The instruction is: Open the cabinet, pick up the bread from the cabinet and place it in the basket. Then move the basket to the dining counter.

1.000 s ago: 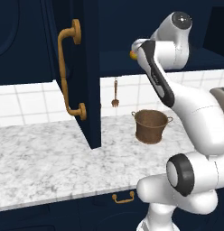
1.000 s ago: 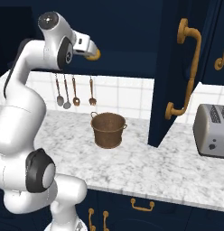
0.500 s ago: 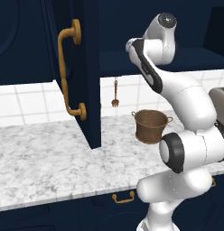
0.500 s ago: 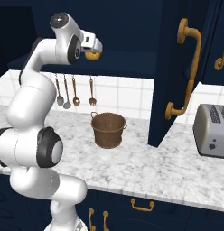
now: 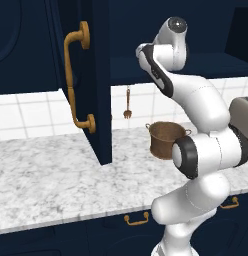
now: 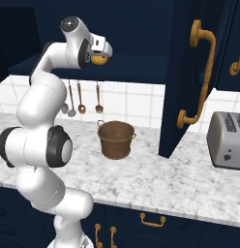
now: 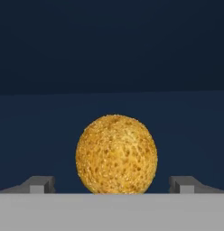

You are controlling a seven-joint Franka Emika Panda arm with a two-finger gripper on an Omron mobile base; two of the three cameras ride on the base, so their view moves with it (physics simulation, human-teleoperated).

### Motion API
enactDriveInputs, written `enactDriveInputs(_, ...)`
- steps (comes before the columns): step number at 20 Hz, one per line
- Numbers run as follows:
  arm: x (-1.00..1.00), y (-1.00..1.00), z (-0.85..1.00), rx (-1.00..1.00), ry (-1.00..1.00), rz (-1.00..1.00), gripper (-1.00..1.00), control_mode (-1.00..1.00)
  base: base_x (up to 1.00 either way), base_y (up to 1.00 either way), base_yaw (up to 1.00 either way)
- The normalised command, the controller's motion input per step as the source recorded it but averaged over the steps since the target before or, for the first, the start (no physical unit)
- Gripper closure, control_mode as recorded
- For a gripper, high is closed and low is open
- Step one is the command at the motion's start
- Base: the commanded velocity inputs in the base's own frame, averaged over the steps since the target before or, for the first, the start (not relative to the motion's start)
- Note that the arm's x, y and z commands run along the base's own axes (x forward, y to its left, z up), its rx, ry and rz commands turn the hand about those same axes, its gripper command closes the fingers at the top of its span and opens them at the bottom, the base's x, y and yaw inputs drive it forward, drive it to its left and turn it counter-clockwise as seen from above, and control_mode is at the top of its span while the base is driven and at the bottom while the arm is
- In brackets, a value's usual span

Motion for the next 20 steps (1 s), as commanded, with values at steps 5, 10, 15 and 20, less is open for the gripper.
enactDriveInputs(5, 0.10, -0.01, -0.08, 0.00, 0.03, 0.00, -1.00, -1.00, 0.00, 0.00, 0.00)
enactDriveInputs(10, 0.23, -0.02, -0.17, 0.00, 0.02, 0.00, -1.00, -1.00, 0.00, 0.00, 0.00)
enactDriveInputs(15, 0.22, -0.09, -0.05, 0.00, 0.03, 0.00, -1.00, -1.00, 0.00, 0.00, 0.00)
enactDriveInputs(20, 0.26, -0.11, -0.07, 0.00, 0.06, 0.00, -1.00, -1.00, 0.00, 0.00, 0.00)
